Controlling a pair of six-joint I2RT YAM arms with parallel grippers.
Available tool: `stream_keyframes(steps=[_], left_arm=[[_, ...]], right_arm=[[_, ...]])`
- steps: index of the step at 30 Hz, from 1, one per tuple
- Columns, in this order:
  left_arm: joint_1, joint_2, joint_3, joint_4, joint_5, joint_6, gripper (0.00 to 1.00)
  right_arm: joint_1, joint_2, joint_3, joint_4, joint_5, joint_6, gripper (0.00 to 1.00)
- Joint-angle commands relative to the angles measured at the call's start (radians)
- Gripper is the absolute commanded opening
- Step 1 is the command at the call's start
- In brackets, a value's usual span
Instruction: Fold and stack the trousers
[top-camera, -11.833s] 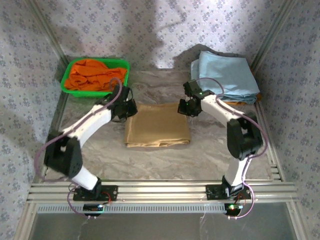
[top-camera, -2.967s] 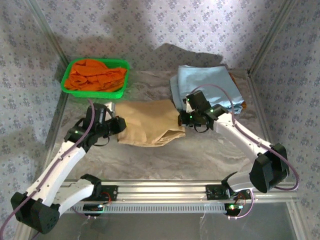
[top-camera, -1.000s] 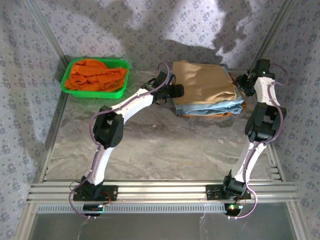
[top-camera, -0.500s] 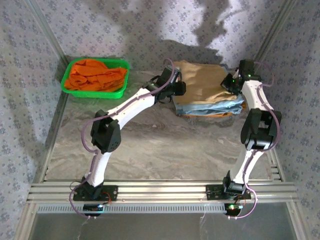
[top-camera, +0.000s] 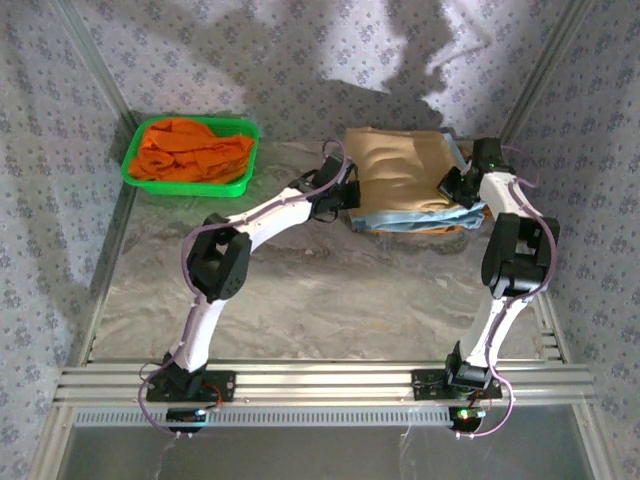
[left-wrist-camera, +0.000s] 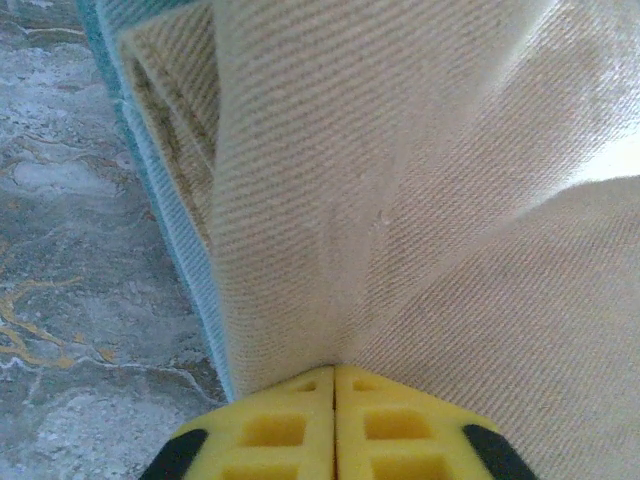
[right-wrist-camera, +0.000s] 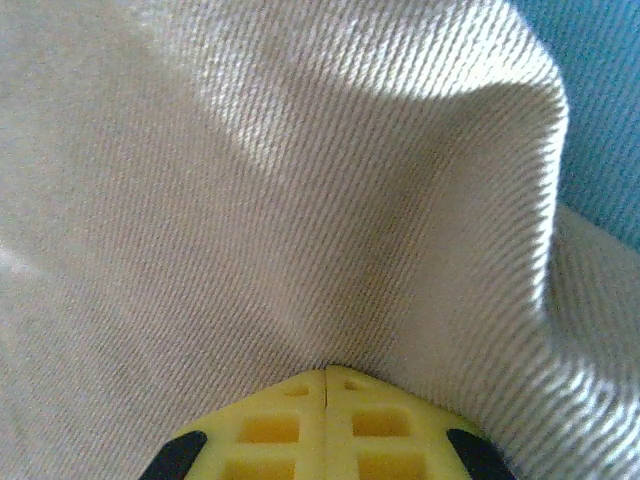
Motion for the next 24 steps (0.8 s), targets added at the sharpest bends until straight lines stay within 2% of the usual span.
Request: stream_keyframes(steps=[1, 5, 7, 9, 11, 15, 18, 20, 24], left_arm=[[0.021, -0.142, -0.087, -0.057, -0.001, 0.009, 0.27], [0.020, -0.408, -0.272, -0.073, -0.063, 0.079, 0.61], [0.022, -0.556, -0.397, -0.084, -0.143, 0.098, 0.74], [0.022, -0.724, -0.548, -0.099, -0.230, 0.091, 0.86], [0.024, -0.886, -0.706, -0.115, -0.309, 0.047, 0.92], [0.025, -1.220, -1.037, -0.140, -0.398, -0.118, 0.98], [0.027, -1.434, -1.241, -0.137, -0.398, -0.238, 0.99], [0.027, -1.535, -1.313, -0.163, -0.401, -0.281, 0.99], [0.029, -1.662, -1.357, -0.209, -0.402, -0.304, 0.99]], right_arm=[[0.051, -0.141, 0.012, -0.082, 0.045, -0.022, 0.12], [0.195, -0.328, -0.115, -0.057, 0.127, -0.027, 0.20], [0.309, -0.403, -0.188, -0.029, 0.197, -0.030, 0.30], [0.434, -0.451, -0.249, 0.003, 0.272, 0.005, 0.47], [0.544, -0.454, -0.287, 0.033, 0.302, 0.042, 0.54], [0.689, -0.376, -0.292, 0.046, 0.427, 0.155, 0.56], [0.731, -0.300, -0.266, 0.023, 0.530, 0.264, 0.57], [0.748, -0.230, -0.237, 0.024, 0.576, 0.326, 0.58], [0.758, -0.071, -0.137, -0.033, 0.617, 0.441, 0.58]])
